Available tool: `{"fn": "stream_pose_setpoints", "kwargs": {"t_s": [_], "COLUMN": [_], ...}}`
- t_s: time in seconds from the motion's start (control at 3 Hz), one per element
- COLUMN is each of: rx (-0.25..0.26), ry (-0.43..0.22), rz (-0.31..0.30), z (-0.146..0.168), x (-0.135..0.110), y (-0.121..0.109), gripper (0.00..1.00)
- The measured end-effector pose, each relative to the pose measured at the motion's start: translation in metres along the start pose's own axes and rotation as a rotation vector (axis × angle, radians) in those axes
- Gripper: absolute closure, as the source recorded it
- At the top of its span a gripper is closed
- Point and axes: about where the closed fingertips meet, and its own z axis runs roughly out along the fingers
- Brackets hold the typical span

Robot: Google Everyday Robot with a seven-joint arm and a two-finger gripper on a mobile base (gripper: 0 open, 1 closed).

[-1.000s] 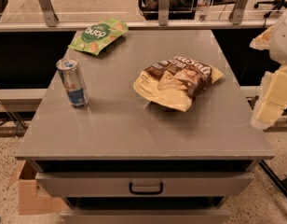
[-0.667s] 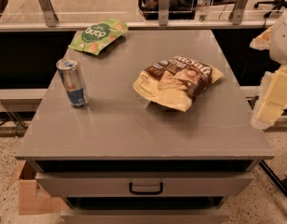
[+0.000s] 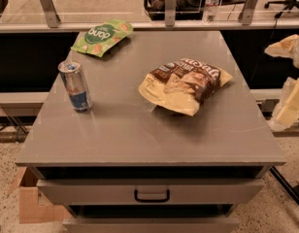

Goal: Pick brown chip bag

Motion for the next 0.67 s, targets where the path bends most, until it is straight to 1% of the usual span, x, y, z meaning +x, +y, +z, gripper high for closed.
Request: {"fn": "stream_pose_setpoints", "kwargs": {"t_s": [0.33, 0.67], "rx": [-0.038, -0.028], "ry": [-0.132, -0.272], "rz": [-0.083, -0.212], "z": [0.022, 0.058], "x": [0.008, -0.003], "y": [-0.008, -0.016], "gripper": [0.0, 0.0]}}
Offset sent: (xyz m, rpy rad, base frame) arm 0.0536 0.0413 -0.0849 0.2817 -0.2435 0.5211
